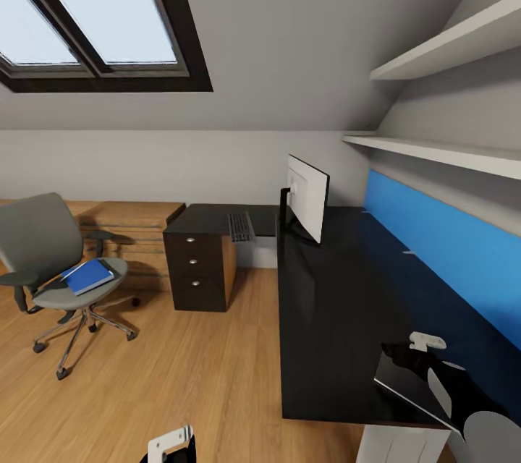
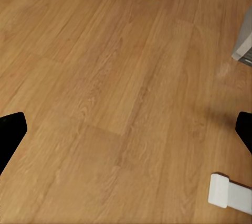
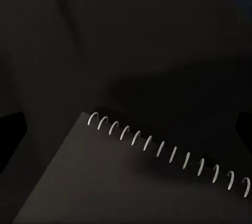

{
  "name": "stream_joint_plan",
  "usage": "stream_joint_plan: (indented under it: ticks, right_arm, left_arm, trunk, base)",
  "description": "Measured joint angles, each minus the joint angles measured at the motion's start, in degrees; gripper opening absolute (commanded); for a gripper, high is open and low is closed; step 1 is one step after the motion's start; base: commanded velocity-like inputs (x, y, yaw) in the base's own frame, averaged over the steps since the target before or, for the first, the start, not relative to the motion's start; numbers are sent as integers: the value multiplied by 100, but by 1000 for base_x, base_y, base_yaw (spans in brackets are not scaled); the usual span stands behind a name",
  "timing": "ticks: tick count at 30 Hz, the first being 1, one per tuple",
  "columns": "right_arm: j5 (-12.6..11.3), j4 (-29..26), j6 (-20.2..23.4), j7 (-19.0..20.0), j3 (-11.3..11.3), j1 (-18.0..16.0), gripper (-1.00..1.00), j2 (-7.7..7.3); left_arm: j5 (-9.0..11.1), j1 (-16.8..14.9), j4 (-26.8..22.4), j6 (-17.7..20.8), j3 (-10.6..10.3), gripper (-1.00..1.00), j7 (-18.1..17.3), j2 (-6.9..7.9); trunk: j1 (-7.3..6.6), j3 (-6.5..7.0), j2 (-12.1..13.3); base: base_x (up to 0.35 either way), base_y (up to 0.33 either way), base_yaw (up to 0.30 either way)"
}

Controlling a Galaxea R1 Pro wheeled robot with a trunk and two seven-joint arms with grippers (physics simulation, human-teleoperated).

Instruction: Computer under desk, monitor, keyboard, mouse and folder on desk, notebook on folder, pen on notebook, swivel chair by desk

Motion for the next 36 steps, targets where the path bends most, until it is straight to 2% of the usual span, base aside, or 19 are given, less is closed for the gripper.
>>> stream_joint_plan:
  ticks: [16, 36]
  right_arm:
    - [1, 0, -5, 0, -2, -1, 100, 0]
    - [-8, -50, -6, -3, -8, -4, 100, -1]
  left_arm:
    - [7, -1, 142, 0, -8, 100, -13, 9]
    - [8, 0, 140, -2, -8, 100, -1, -3]
  trunk:
    - [0, 0, 0]
    - [417, -340, -763]
  base:
    - [0, 0, 0]
    - [0, 0, 0]
